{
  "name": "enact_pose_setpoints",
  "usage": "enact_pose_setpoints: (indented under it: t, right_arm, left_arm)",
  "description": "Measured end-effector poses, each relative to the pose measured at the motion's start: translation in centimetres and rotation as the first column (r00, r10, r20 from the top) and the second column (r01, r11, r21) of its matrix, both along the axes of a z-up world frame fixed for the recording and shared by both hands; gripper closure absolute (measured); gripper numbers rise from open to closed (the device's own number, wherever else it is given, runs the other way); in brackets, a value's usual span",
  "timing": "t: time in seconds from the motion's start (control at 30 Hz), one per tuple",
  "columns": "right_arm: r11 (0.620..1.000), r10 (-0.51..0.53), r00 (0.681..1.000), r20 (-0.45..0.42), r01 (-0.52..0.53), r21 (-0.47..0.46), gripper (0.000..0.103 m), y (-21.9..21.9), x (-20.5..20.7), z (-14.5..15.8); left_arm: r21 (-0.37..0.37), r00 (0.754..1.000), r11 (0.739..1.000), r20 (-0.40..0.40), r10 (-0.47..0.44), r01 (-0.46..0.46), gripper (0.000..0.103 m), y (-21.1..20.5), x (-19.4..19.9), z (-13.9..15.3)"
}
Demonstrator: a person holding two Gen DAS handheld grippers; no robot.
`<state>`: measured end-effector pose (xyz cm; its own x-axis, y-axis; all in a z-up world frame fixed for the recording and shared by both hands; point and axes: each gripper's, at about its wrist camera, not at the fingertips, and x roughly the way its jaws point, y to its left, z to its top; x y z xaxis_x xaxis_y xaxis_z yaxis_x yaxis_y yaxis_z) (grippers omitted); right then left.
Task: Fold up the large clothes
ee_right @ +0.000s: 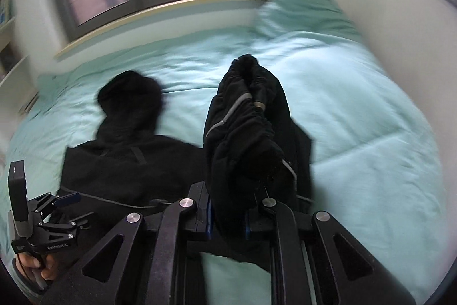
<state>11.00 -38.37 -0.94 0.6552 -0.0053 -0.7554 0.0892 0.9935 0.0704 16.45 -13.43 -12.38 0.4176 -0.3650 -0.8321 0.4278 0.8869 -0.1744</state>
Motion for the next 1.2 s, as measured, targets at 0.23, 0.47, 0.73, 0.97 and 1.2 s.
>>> enact_pose_setpoints:
  t: [0.23, 0.47, 0.73, 0.97, 1.2]
  right_arm:
    - [0.986, 0.164, 0.986, -0.042, -0.164, -0.002, 0.086, 14.9, 5.8, -1.6]
    - [0.952, 0.303, 0.947, -0.107, -0.305, -0.006, 0.086, 27.8, 9.4, -5.5]
    - [0.903, 0.428, 0.87, -0.244, -0.424, 0.073, 0.069, 37.0, 11.9, -12.7]
    - [0.92, 0.391, 0.882, -0.262, -0.363, 0.15, 0.055, 31.9, 10.6, -13.9]
    - [0.993, 0.117, 0.95, -0.288, -0.104, 0.06, 0.054, 18.1, 8.2, -14.5]
  left_arm:
    - [0.013, 0.995, 0.995, 0.01, 0.098, -0.098, 0.031, 10.5, -0.3, 0.5]
    - [0.047, 0.982, 0.981, 0.0, 0.189, -0.188, 0.031, 18.1, -1.3, -0.2]
    - [0.089, 0.964, 0.962, -0.039, 0.264, -0.26, 0.031, 23.7, -2.2, -2.1]
    - [0.054, 0.963, 0.966, -0.089, 0.256, -0.252, 0.031, 23.8, -0.6, -4.1]
    - [-0.114, 0.943, 0.948, -0.187, 0.274, -0.298, 0.031, 22.8, 5.5, -6.9]
